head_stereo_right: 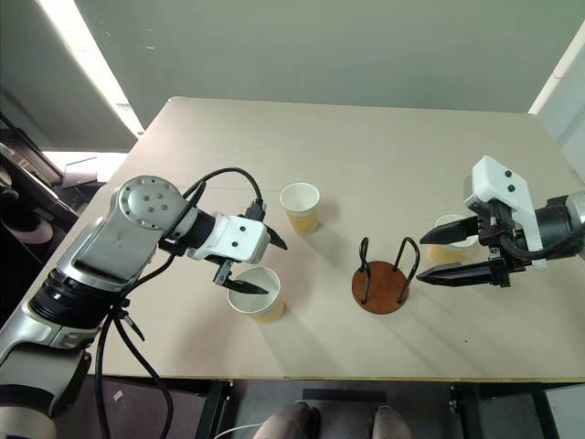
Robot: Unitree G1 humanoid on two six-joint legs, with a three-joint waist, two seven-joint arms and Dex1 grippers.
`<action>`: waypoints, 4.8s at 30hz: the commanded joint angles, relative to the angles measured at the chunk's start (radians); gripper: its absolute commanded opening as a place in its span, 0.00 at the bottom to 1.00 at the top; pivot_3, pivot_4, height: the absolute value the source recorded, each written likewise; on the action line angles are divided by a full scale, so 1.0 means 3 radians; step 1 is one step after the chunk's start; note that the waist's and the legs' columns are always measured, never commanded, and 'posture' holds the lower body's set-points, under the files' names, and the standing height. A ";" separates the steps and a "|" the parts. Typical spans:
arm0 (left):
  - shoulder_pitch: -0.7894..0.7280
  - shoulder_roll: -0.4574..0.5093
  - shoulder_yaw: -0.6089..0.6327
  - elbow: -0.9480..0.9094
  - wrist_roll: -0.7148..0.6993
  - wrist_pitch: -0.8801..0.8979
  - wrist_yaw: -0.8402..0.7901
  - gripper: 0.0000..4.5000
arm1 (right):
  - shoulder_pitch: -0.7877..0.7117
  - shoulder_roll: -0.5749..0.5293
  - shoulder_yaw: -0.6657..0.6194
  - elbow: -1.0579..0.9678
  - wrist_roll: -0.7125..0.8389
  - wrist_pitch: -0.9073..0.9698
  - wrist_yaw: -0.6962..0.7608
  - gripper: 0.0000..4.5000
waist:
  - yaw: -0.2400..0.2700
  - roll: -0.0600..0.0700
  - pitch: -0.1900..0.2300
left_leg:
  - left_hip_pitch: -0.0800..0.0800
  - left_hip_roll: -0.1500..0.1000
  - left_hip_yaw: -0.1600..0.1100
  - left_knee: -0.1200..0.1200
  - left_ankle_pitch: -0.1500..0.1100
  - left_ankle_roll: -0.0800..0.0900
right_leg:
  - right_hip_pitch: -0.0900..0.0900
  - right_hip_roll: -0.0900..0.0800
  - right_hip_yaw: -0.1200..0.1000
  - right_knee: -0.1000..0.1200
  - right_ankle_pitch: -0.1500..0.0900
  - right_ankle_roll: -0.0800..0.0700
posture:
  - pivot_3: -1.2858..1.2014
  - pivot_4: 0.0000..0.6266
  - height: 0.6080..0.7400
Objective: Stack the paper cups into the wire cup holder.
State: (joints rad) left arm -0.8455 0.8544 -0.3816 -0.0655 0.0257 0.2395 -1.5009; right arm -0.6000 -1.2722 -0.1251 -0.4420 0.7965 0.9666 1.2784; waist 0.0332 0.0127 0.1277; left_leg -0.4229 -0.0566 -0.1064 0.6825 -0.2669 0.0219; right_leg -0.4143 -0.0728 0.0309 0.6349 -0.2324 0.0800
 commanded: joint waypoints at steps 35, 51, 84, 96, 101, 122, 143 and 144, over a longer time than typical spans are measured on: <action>-0.0812 -0.0343 -0.0029 0.0509 -0.0399 0.0163 -0.0376 0.00 | -0.0104 0.0008 -0.0297 0.0044 0.0182 -0.0199 -0.0155 0.71 | 0.0016 0.0000 0.0000 | -0.0001 0.0000 0.0001 0.0005 0.0000 0.0001 | 0.0000 -0.0001 0.0000 0.0008 0.0000 0.0000 | 0.52 0.24 1.00; -0.2214 -0.0961 -0.0160 0.2037 -0.1046 0.0097 -0.0378 0.00 | 0.0271 -0.0348 -0.0780 0.0238 0.0134 -0.0131 -0.0085 0.71 | 0.0065 -0.0001 0.0001 | -0.0013 0.0000 0.0004 0.0003 -0.0005 0.0008 | -0.0003 -0.0004 -0.0003 -0.0005 0.0002 0.0004 | 0.52 0.24 1.00; -0.2921 -0.2013 -0.1000 0.3299 -0.1534 -0.0525 -0.0378 0.00 | 0.1481 -0.0114 -0.2372 -0.0630 0.0353 0.0731 -0.0376 0.71 | 0.0139 -0.0003 0.0003 | -0.0052 -0.0002 0.0027 0.0062 -0.0019 0.0033 | -0.0009 -0.0006 0.0005 -0.0017 0.0018 0.0045 | 0.52 0.24 1.00; -0.2862 -0.2211 -0.0840 0.3576 -0.1147 -0.0763 -0.0378 0.45 | 0.1469 -0.0142 -0.2311 -0.0612 0.0445 0.0693 -0.0484 0.71 | 0.0139 -0.0003 0.0003 | -0.0049 -0.0002 0.0033 0.0066 -0.0018 0.0036 | -0.0009 -0.0006 0.0008 -0.0016 0.0018 0.0047 | 0.52 0.24 1.00; -0.2859 -0.2309 -0.0683 0.3643 -0.1072 -0.0713 -0.0378 0.85 | 0.1446 -0.0159 -0.2260 -0.0590 0.0470 0.0669 -0.0530 0.71 | 0.0140 -0.0004 0.0003 | -0.0050 -0.0002 0.0035 0.0066 -0.0018 0.0037 | -0.0009 -0.0006 0.0008 -0.0014 0.0017 0.0048 | 0.52 0.24 1.00; -0.2467 -0.1248 -0.0008 0.2834 -0.1421 -0.0197 -0.0378 0.99 | 0.1303 -0.0380 -0.0955 -0.0177 -0.0443 -0.0459 -0.0721 0.71 | 0.0120 0.0000 0.0001 | -0.0043 -0.0002 0.0045 0.0067 -0.0017 0.0040 | -0.0018 -0.0004 0.0019 -0.0016 0.0013 0.0056 | 0.52 0.24 1.00; -0.1207 -0.0299 0.0506 0.0758 -0.1738 0.0785 -0.0324 0.99 | -0.0251 0.0132 0.1151 0.1530 -0.2376 -0.1899 -0.0091 0.71 | 0.0064 0.0001 0.0000 | -0.0040 -0.0004 0.0038 0.0091 -0.0015 0.0047 | -0.0011 -0.0006 0.0012 0.0000 0.0015 0.0055 | 0.52 0.24 1.00; -0.1190 -0.0292 0.0523 0.0734 -0.1727 0.0807 -0.0304 0.99 | -0.0318 0.0184 0.1210 0.1623 -0.2453 -0.1949 -0.0047 0.71 | 0.0063 0.0001 0.0000 | -0.0040 -0.0004 0.0037 0.0091 -0.0015 0.0047 | -0.0011 -0.0006 0.0011 0.0001 0.0015 0.0055 | 0.52 0.24 1.00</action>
State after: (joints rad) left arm -1.1918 0.7526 -0.2713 0.1923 -0.4848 0.4676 -1.5829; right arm -0.6637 -1.2167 0.2288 0.0196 0.0981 0.4112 1.2447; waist 0.0522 0.0131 0.1276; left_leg -0.4352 -0.0579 -0.0957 0.7096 -0.2715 0.0360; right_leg -0.4176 -0.0747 0.0341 0.6351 -0.2279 0.0964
